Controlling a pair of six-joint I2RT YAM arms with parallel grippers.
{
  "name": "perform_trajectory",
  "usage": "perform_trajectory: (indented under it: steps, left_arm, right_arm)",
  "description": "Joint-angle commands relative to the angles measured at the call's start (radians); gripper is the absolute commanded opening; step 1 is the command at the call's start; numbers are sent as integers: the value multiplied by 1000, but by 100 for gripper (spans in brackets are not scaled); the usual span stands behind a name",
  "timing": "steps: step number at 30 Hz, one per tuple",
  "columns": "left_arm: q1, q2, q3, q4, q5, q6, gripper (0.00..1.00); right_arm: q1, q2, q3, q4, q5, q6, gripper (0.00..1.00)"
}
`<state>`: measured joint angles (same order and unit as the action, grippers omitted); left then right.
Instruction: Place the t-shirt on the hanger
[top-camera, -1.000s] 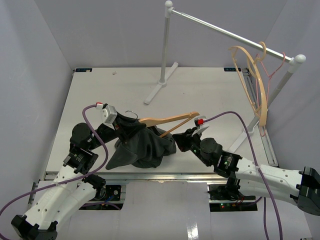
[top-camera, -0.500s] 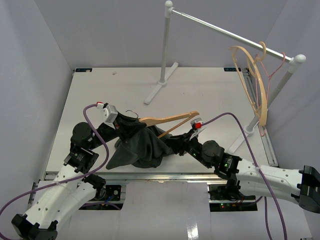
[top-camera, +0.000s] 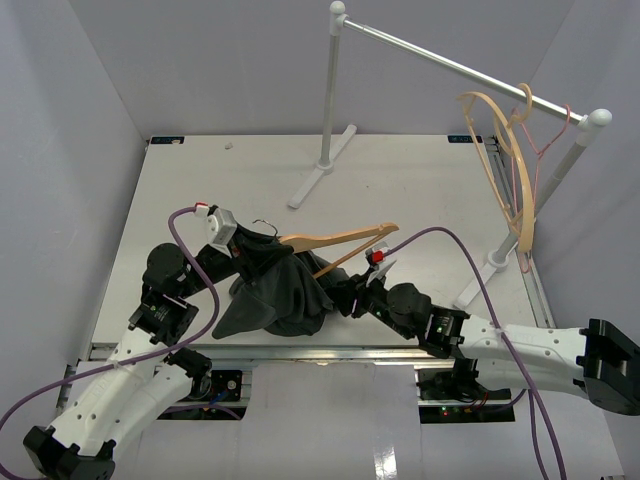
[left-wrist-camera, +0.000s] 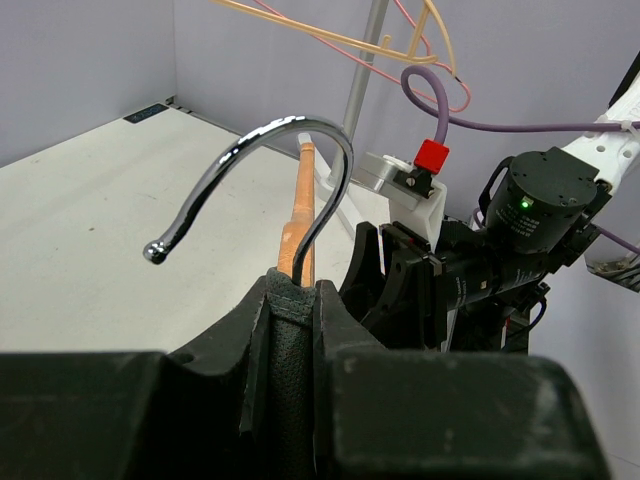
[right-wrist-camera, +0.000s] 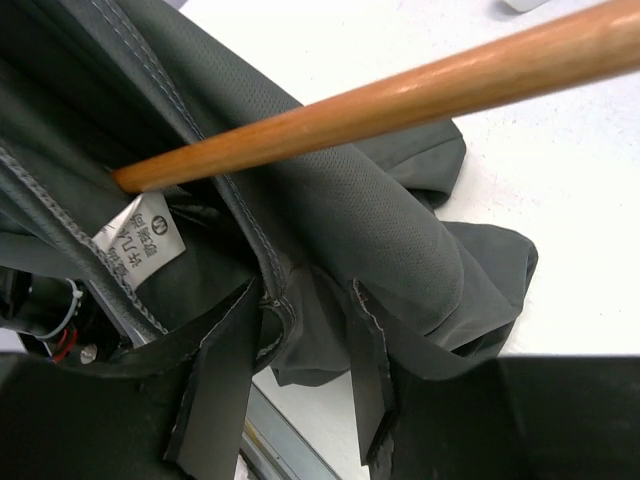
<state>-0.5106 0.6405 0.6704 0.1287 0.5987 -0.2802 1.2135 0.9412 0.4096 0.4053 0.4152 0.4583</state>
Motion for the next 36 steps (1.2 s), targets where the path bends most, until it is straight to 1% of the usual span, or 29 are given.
perform_trajectory:
  steps: [1, 2, 3, 4, 6, 7, 10, 13, 17, 18, 21, 23, 26, 31, 36]
  left_arm:
    - [3, -6, 9, 40, -6, 0, 0]
    - [3, -7, 9, 40, -7, 0, 0]
    - [3, -7, 10, 39, -6, 0, 0]
    - [3, -7, 11, 38, -5, 0, 0]
    - [3, -11, 13, 30, -6, 4, 0]
    - [3, -13, 18, 18, -10, 9, 0]
    - [3, -16, 37, -25, -10, 36, 0]
    - [3, -23, 48, -51, 15, 57, 0]
    - [3, -24, 71, -79, 57, 78, 0]
    - [3, -24, 79, -91, 63, 84, 0]
    - [3, -12, 102, -123, 86, 112, 0]
    - [3, -18, 102, -124, 102, 132, 0]
    - [3, -30, 103, -177, 120, 166, 0]
    - [3, -42, 106, -276, 110, 248, 0]
    - [3, -49, 98, -323, 113, 307, 0]
  right_arm:
    - [12, 40, 50, 30, 1, -18, 42]
    - [12, 47, 52, 29, 8, -17, 40]
    - [12, 53, 58, 19, 40, -9, 29]
    - [12, 63, 68, -1, 90, 7, 12]
    - [14, 60, 68, -59, 177, 54, 8]
    - [14, 51, 66, -77, 244, 71, 8]
    - [-5, 0, 58, -146, 339, 103, 8]
    - [-61, -56, 65, -217, 366, 106, 8]
    - [-169, -127, 57, -235, 310, 91, 8]
    - [-178, -133, 53, -235, 298, 91, 8]
    - [-268, -177, 61, -272, 238, 89, 8]
    - [-297, -175, 80, -294, 231, 88, 8]
    - [-338, -173, 96, -330, 214, 95, 8]
    - [-427, -191, 96, -347, 171, 107, 8]
    - [-468, -203, 118, -363, 149, 104, 8]
